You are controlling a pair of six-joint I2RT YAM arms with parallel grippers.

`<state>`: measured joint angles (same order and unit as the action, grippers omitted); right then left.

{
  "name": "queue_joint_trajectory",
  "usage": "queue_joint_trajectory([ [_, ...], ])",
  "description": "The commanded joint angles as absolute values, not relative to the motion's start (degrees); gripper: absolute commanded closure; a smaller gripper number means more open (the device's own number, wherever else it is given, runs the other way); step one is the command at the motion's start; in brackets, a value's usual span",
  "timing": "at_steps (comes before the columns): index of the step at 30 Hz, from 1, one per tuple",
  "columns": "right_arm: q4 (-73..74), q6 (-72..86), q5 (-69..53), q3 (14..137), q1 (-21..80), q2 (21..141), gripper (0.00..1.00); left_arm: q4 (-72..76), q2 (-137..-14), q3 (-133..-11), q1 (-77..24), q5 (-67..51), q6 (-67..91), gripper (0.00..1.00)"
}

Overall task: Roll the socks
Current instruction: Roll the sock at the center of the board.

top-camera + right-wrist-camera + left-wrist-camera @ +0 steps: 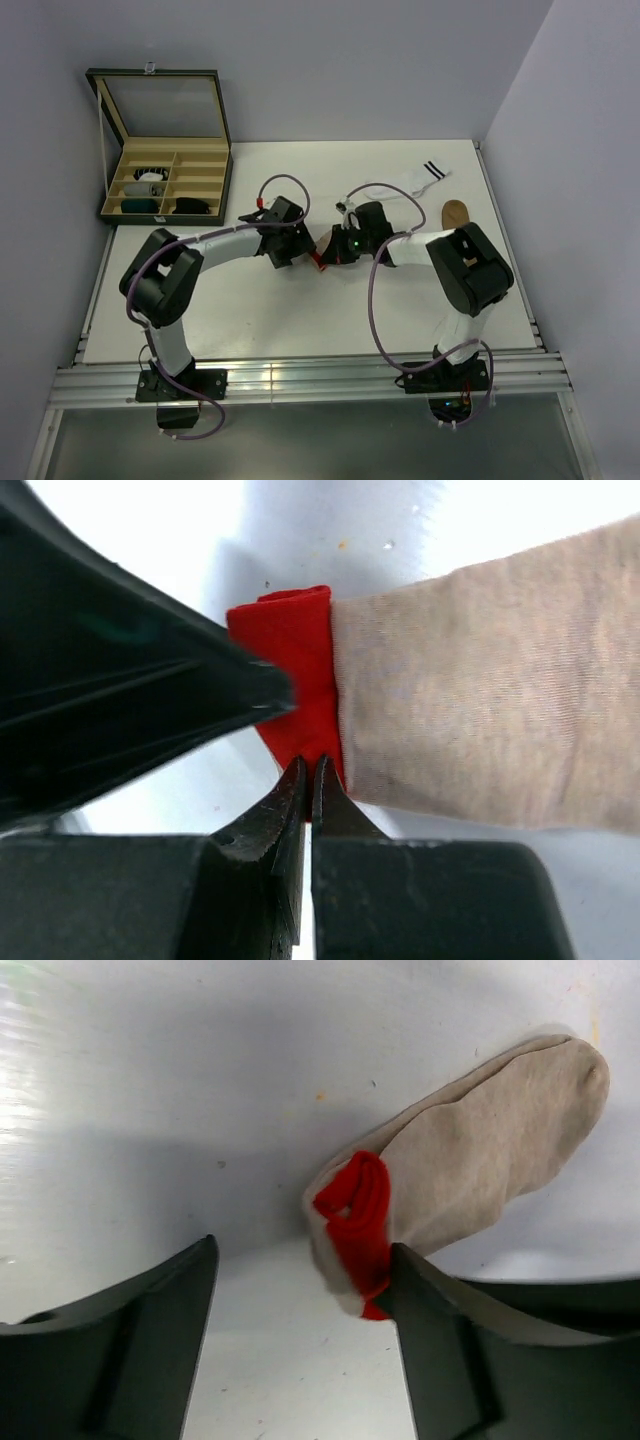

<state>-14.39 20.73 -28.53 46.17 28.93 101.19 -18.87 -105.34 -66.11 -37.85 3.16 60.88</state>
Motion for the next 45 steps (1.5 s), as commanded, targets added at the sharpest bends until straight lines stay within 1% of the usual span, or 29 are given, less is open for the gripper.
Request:
queue_joint_trajectory([
  [1, -10.01, 24.50, -38.73, 46.41, 24.88, 106.34, 1.00, -16.53, -100.73, -63.73, -37.53, 5.18, 62.75, 0.23],
  [4, -9.67, 27.32, -42.79, 47.54, 21.98, 109.24, 1.00, -13.19, -98.71, -61.18, -37.44, 4.66, 63.28, 0.21],
  [7, -11.16, 30.14, -47.28, 48.07, 19.78, 112.14, 1.00, -9.94, -97.74, -58.90, -37.53, 3.87, 63.46, 0.23],
  [14, -7.65, 30.15, -47.46, 51.50, 19.07, 116.63, 1.00, -7.03, -99.40, -58.18, -37.53, 2.37, 63.81, 0.28],
  [24, -2.47, 27.69, -44.56, 54.22, 19.07, 116.98, 1.00, -1.67, -99.75, -57.21, -37.62, 2.20, 64.34, 0.31],
  [26, -1.59, 27.34, -43.68, 54.67, 19.07, 116.72, 1.00, -2.02, -100.37, -57.65, -37.62, 2.46, 64.34, 0.33],
  [29, -0.79, 26.89, -42.89, 55.11, 19.07, 116.46, 1.00, -2.46, -101.42, -57.74, -37.62, 3.16, 65.13, 0.38],
  [31, -0.44, 26.54, -42.54, 55.28, 19.07, 116.46, 1.00, -2.81, -102.65, -58.01, -37.44, 3.69, 65.39, 0.44],
  [33, -0.44, 26.28, -42.01, 55.46, 19.16, 116.63, 1.00, -3.34, -104.23, -58.71, -37.53, 3.60, 65.48, 0.46],
  [38, 1.14, 25.58, -40.78, 55.98, 19.34, 116.63, 1.00, -1.67, -106.17, -58.71, -37.53, 3.69, 65.74, 0.46],
  [43, 2.02, 25.14, -39.38, 56.78, 19.77, 116.63, 1.00, -0.53, -106.00, -58.10, -37.53, 3.16, 65.92, 0.44],
  [45, 2.46, 24.87, -39.03, 56.95, 19.95, 116.63, 1.00, 2.02, -105.30, -57.57, -37.62, 2.99, 65.83, 0.43],
])
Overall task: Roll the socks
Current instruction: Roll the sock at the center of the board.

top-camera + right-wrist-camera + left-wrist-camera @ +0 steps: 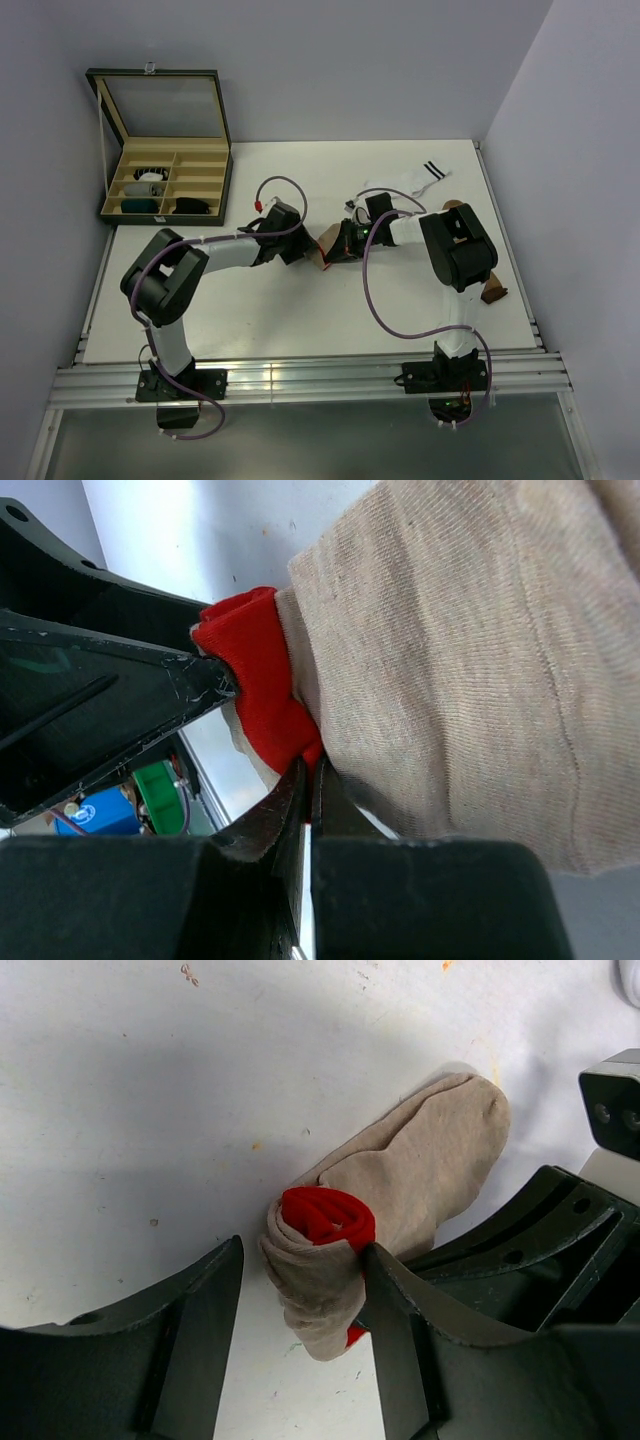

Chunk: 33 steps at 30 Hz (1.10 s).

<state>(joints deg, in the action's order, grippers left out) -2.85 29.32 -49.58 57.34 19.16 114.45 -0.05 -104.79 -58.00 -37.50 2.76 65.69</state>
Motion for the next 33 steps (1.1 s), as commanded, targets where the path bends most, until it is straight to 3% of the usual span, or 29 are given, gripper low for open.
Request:
queue_joint_trajectory([
  [1, 2.63, 24.87, -38.76, 56.95, 20.04, 116.63, 1.00, 2.28, -105.12, -57.48, -37.62, 2.99, 65.66, 0.43],
  [11, 4.04, 24.35, -37.09, 57.83, 20.57, 116.02, 1.00, -1.65, -107.05, -58.36, -37.79, 3.51, 65.92, 0.46],
  [18, 3.61, 23.64, -35.25, 57.04, 21.09, 113.91, 1.00, -10.62, -109.77, -60.20, -37.71, 5.71, 65.92, 0.70],
  [20, 3.60, 23.21, -34.46, 56.61, 21.62, 112.68, 1.00, -13.61, -111.17, -61.34, -37.79, 6.33, 64.95, 0.70],
  [26, 1.59, 20.57, -23.58, 52.74, 25.04, 102.67, 0.61, -19.93, -113.99, -66.78, -37.79, 6.15, 60.48, 0.75],
  [33, -5.08, 15.39, -5.03, 46.41, 32.33, 89.32, 0.46, -25.22, -115.66, -72.06, -37.71, 6.15, 54.41, 0.76],
])
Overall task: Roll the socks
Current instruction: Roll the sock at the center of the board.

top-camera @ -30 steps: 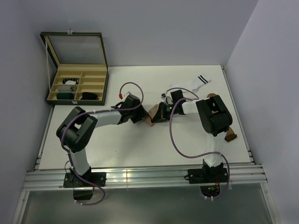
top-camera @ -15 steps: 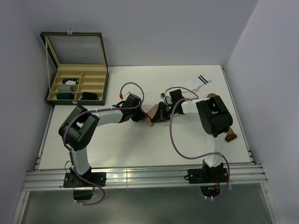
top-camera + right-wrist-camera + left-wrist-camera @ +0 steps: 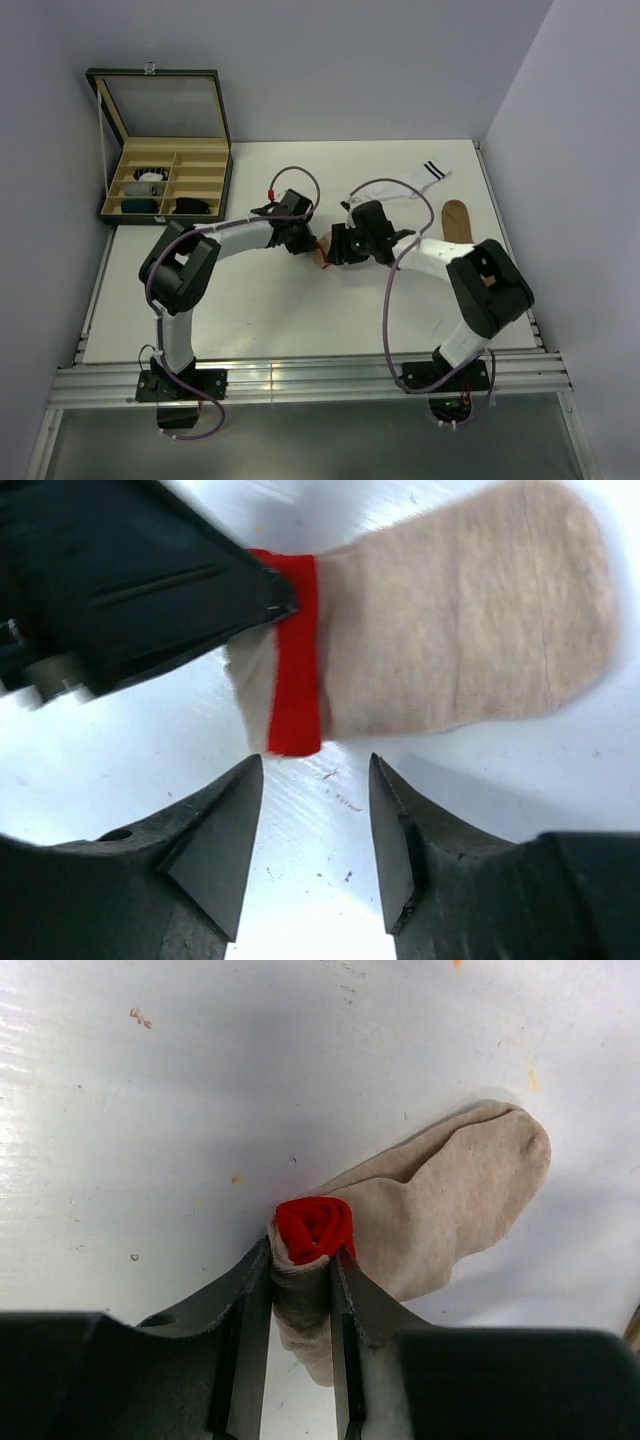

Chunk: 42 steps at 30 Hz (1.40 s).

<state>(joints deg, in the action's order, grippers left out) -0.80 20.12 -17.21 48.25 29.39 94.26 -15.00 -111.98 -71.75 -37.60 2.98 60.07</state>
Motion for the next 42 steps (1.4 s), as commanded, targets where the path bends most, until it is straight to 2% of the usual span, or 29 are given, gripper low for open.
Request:
queue_joint_trajectory([
  [1, -5.71, 14.60, -3.62, 46.06, 33.39, 88.77, 0.46, -25.66, -115.75, -72.51, -37.71, 6.15, 53.97, 0.76],
  [5, -8.60, 10.82, 4.81, 45.35, 40.06, 87.63, 0.43, -27.77, -116.19, -75.23, -37.62, 6.59, 51.60, 0.75],
  [16, -11.33, 6.95, 13.18, 48.60, 46.84, 94.65, 0.42, -28.04, -117.16, -76.29, -37.71, 4.57, 50.98, 0.75],
  [27, -15.47, 5.45, 19.33, 49.04, 51.50, 101.60, 0.54, -27.69, -117.42, -76.38, -37.71, 2.99, 51.42, 0.74],
  [30, -15.65, 5.89, 21.00, 48.60, 51.77, 101.87, 0.64, -27.16, -117.33, -75.94, -37.62, 2.46, 51.59, 0.74],
  [31, -15.56, 6.32, 20.83, 48.26, 51.77, 101.78, 0.74, -26.72, -117.07, -75.59, -37.62, 2.29, 51.85, 0.73],
  [34, -14.77, 7.64, 18.03, 47.46, 51.16, 100.99, 0.96, -24.19, -115.24, -73.66, -37.36, 1.58, 52.82, 0.66],
  [36, -14.33, 9.22, 11.99, 46.76, 49.49, 99.76, 1.00, -22.42, -112.69, -72.25, -37.00, 1.41, 54.31, 0.59],
  [40, -13.45, 12.56, -3.56, 45.62, 44.06, 98.79, 1.00, -19.08, -107.86, -68.13, -35.42, 1.14, 57.21, 0.39],
  [42, -13.36, 14.66, -10.51, 45.61, 41.32, 99.40, 1.00, -16.79, -105.66, -66.45, -34.28, 1.23, 59.58, 0.34],
])
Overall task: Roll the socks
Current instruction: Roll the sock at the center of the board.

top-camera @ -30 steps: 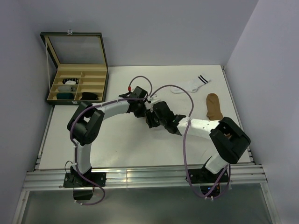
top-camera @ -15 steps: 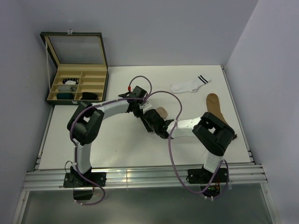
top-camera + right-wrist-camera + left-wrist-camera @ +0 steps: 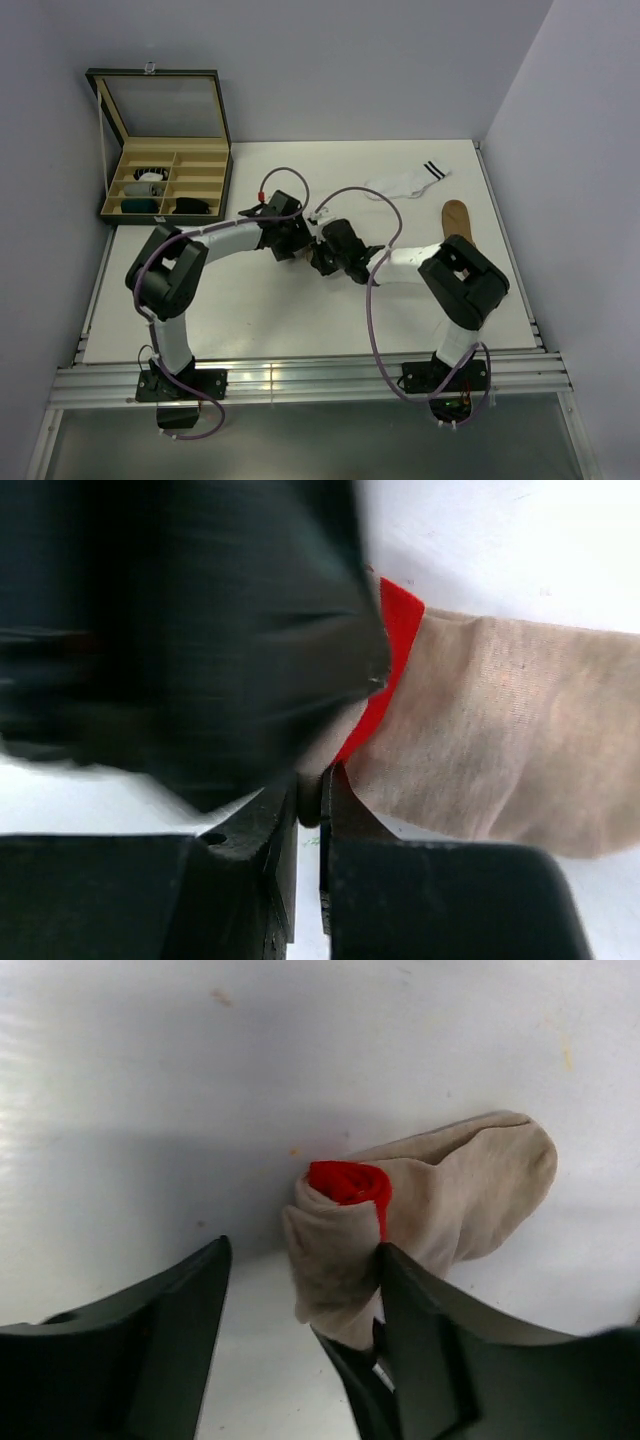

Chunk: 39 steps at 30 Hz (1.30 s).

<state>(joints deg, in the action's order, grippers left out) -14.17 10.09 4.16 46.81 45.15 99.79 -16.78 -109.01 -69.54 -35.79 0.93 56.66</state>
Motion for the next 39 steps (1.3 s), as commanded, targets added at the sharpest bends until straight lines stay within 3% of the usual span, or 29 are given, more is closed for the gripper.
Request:
queue_joint_trajectory([
  [1, -13.53, 15.20, -16.81, 45.62, 38.61, 99.67, 1.00, -15.83, -103.56, -64.71, -33.93, 1.23, 60.37, 0.30],
  [5, -15.81, 18.80, -32.67, 46.41, 32.53, 103.34, 1.00, -11.26, -98.80, -60.13, -32.09, 0.70, 64.41, 0.24],
  [11, -20.83, 26.89, -50.42, 48.16, 26.29, 111.00, 1.00, -7.21, -96.94, -57.48, -31.99, -0.96, 65.83, 0.25],
  [18, -26.37, 35.15, -57.39, 48.60, 23.03, 117.68, 1.00, -5.71, -99.57, -58.97, -33.57, -2.20, 65.57, 0.29],
  [27, -25.49, 35.60, -55.99, 49.30, 21.53, 120.15, 1.00, -9.23, -103.97, -60.21, -34.98, -0.97, 66.36, 0.36],
  [30, -24.70, 35.07, -55.11, 49.39, 21.44, 120.32, 1.00, -10.54, -105.20, -60.55, -35.16, -0.44, 66.27, 0.41],
  [36, -20.57, 31.20, -50.02, 48.78, 21.53, 115.42, 1.00, -13.62, -107.75, -62.13, -35.16, -0.26, 64.60, 0.66],
  [38, -19.43, 29.80, -48.00, 48.43, 21.62, 113.83, 0.96, -14.32, -108.63, -62.49, -35.16, -0.18, 63.64, 0.79],
  [39, -18.99, 29.36, -47.03, 48.25, 21.71, 112.95, 0.89, -14.76, -108.98, -63.19, -35.16, -0.26, 63.28, 0.83],
])
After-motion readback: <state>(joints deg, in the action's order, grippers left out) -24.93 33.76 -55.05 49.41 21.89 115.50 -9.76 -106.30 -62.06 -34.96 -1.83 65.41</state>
